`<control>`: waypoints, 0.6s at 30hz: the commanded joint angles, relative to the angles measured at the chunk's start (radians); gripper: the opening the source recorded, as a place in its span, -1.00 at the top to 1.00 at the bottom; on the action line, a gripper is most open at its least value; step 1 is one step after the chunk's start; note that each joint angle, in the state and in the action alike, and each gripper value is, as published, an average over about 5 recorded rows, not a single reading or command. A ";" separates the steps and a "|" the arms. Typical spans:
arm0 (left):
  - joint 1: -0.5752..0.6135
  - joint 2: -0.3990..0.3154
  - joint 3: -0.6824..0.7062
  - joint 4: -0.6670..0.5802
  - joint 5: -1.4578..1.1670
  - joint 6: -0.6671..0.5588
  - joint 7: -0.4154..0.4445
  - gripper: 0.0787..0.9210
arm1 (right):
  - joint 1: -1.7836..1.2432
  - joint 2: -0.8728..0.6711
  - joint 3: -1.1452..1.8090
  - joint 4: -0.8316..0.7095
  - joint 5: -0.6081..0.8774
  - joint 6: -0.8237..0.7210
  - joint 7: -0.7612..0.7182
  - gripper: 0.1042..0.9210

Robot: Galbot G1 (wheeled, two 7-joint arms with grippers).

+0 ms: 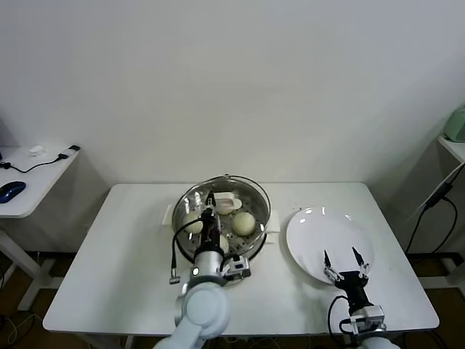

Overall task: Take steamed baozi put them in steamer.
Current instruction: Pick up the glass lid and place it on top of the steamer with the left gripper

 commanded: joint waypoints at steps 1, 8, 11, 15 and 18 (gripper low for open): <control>-0.018 -0.047 0.038 0.083 0.077 0.011 -0.031 0.86 | -0.001 0.006 0.003 -0.010 -0.001 0.023 0.016 -0.76; -0.024 -0.028 0.013 0.108 0.086 -0.009 -0.054 0.86 | -0.005 0.008 0.008 -0.017 -0.004 0.031 0.017 -0.76; -0.021 -0.021 0.009 0.111 0.083 -0.012 -0.053 0.86 | -0.006 0.008 0.008 -0.018 -0.004 0.031 0.015 -0.76; -0.014 -0.019 0.007 0.110 0.079 -0.011 -0.049 0.86 | -0.002 0.009 0.008 -0.021 -0.005 0.033 0.015 -0.76; -0.012 -0.020 0.005 0.113 0.082 -0.012 -0.049 0.86 | 0.001 0.010 0.008 -0.022 -0.006 0.036 0.015 -0.76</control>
